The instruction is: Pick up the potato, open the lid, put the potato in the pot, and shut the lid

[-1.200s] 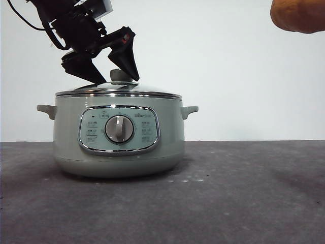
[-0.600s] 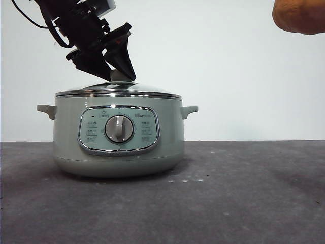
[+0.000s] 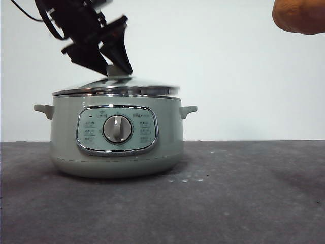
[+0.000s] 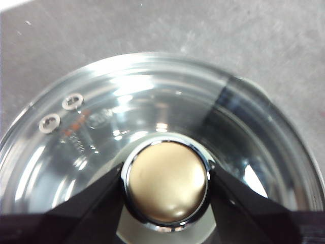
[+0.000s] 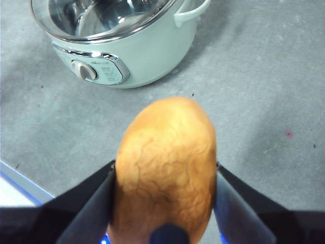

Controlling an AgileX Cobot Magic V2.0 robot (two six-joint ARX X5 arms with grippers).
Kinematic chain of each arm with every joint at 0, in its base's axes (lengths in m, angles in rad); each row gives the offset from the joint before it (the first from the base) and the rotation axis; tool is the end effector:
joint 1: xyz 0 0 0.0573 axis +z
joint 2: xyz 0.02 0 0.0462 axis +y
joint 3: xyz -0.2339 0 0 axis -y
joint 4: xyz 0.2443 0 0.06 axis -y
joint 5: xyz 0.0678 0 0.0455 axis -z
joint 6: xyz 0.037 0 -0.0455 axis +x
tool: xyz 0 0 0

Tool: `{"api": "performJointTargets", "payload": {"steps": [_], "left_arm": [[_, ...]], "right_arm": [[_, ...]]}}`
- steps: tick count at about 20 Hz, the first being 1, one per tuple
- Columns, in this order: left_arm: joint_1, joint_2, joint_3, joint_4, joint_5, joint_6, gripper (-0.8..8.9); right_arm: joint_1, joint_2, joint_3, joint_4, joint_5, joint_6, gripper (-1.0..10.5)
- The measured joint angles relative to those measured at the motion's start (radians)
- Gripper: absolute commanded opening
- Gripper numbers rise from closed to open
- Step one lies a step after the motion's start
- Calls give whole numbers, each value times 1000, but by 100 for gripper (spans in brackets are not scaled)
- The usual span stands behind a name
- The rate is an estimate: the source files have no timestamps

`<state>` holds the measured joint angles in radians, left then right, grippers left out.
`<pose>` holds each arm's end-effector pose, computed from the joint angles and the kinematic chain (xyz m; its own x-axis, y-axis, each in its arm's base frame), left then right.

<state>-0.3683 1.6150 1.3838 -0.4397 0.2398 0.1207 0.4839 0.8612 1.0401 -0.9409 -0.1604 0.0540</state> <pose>0.3356 -0.1389 0.2751 0.6243 -0.4955 -0.6039 0.5893 0.8062 -0.0523 0.1502 0.0856 0.3114 0.5579 0.4736 -0.6815 -0.5277 0.8362 0.1491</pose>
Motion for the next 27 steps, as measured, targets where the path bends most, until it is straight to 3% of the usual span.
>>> {"api": "performJointTargets", "payload": {"steps": [10, 17, 27], "left_arm": [[90, -283, 16, -131, 0, -2, -8], [246, -474, 14, -325, 45, 3, -8], [288, -863, -351, -374, 47, -9, -8]], "right_arm": [[0, 36, 0, 135, -6, 0, -16], [0, 237, 29, 341, -103, 2, -16], [42, 743, 544, 326, -152, -9, -17]]}}
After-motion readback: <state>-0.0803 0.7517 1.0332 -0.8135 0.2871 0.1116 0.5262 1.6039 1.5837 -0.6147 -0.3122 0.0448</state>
